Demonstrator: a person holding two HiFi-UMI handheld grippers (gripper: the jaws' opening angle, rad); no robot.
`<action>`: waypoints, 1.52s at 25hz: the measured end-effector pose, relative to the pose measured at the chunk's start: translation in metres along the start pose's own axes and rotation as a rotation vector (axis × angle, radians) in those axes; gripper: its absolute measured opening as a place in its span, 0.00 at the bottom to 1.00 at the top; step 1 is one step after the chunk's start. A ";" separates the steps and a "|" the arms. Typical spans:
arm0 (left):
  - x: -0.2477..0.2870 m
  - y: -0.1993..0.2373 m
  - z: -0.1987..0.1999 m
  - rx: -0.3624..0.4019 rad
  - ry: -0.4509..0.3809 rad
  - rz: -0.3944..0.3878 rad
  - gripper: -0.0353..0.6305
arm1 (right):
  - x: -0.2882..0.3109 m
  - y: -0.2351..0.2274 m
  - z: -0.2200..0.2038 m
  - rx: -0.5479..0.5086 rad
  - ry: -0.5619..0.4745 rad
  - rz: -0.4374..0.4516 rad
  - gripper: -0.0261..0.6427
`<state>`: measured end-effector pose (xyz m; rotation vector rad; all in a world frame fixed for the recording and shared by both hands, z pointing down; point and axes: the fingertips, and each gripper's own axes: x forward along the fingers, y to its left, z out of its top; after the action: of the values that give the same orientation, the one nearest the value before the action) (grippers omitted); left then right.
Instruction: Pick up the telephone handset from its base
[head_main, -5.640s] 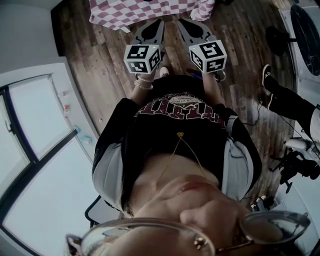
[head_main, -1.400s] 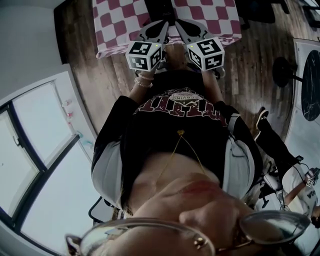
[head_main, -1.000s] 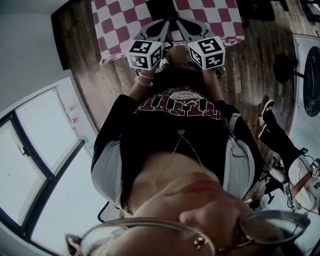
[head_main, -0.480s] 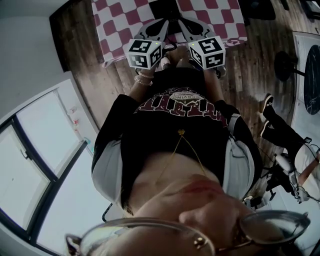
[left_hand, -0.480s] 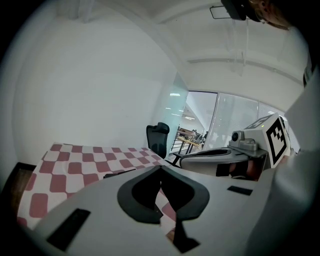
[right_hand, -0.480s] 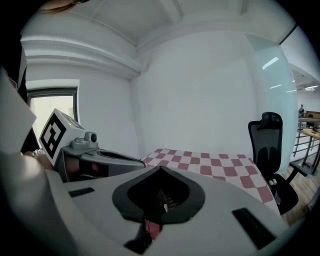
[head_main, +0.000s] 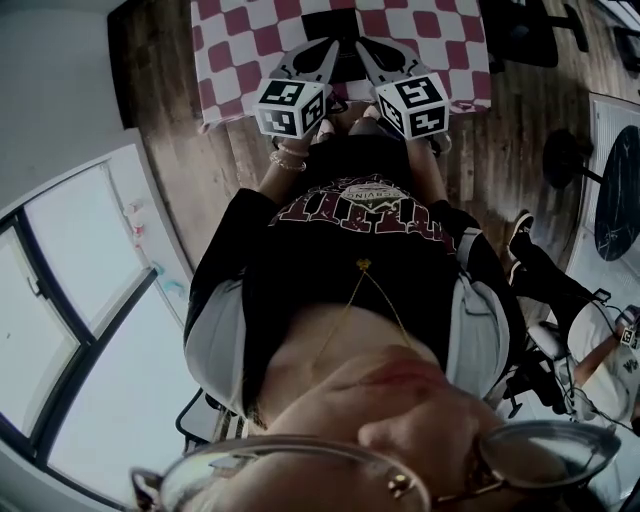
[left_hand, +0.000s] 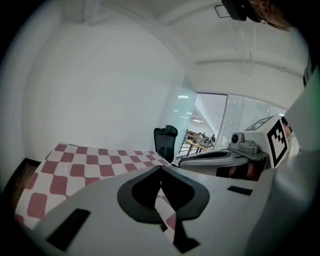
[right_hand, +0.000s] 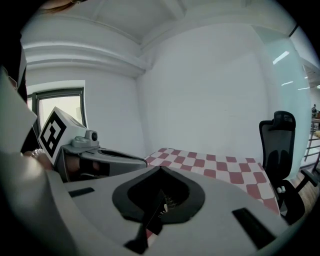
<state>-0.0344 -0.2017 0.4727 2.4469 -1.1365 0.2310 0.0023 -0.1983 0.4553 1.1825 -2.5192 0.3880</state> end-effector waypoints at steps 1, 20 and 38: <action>0.004 0.001 0.002 -0.005 -0.001 0.008 0.07 | 0.002 -0.004 0.002 -0.004 0.003 0.010 0.07; 0.057 0.006 0.011 -0.062 0.008 0.133 0.07 | 0.019 -0.054 -0.006 -0.037 0.061 0.154 0.07; 0.073 0.006 0.001 -0.059 0.038 0.157 0.07 | 0.023 -0.071 -0.024 -0.039 0.088 0.177 0.07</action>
<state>0.0088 -0.2557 0.4977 2.2951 -1.3012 0.2858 0.0486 -0.2486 0.4940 0.9110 -2.5498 0.4220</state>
